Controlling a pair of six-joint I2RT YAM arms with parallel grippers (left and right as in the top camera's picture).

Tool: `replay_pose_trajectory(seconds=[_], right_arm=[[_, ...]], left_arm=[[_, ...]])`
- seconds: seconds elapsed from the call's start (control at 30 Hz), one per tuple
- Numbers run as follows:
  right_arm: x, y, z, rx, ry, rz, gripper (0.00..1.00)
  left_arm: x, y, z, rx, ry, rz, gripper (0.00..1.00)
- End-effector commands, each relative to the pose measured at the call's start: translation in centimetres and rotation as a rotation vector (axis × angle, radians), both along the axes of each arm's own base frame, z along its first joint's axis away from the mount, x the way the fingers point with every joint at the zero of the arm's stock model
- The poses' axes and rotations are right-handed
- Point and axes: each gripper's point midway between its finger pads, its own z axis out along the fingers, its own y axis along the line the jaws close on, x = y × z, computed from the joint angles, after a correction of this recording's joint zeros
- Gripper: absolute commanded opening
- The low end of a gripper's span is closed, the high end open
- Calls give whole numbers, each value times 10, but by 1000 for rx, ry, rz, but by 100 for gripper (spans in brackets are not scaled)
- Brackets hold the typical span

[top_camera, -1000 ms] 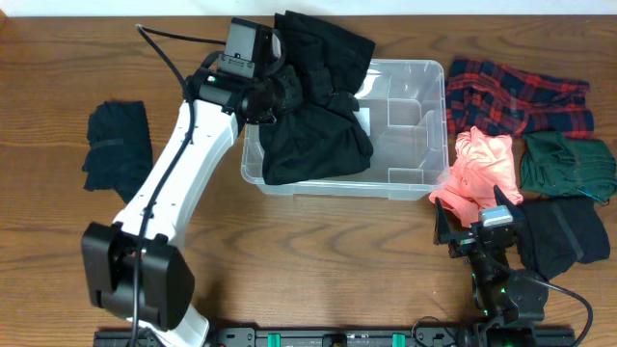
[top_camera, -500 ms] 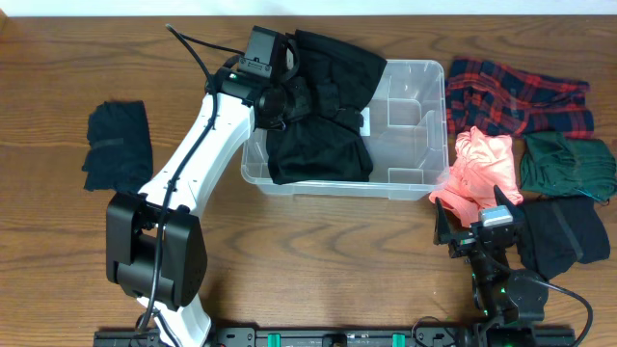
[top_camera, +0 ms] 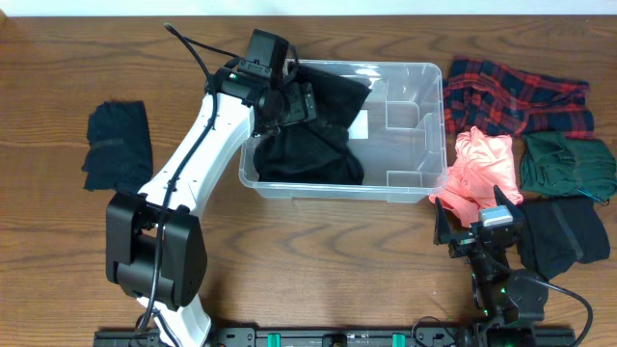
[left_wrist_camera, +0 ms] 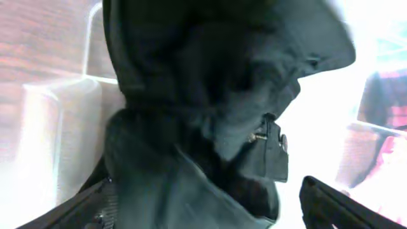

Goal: Pack container
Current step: 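Lift the black jacket with left gripper and drop it into the bin, then move left gripper back to the dark teal shorts and grasp them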

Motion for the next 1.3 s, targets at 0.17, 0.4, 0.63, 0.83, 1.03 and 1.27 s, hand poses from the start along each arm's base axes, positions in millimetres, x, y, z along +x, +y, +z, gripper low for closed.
replay_pose_trajectory(seconds=[0.17,0.4,0.63,0.83,1.03,1.27], right_arm=[[0,-2,-1,-4,-1,-10,99],[0,-2,-1,-4,-1,-10,99],[0,-2,-1,-4,-1,-10,99],[0,-2,-1,-4,-1,-10,99],[0,-2,-1,-4,-1,-10,99],[0,-2,-1,-4,-1,-10,99]], left_arm=[[29,18,79,133,-272,-30,85],[26,69,86,452,-305,16,73],[13,148,86,616,-207,162,80],[2,197,78,610,-115,248,82],[-5,257,78,618,-69,384,86],[-22,317,67,645,8,476,98]])
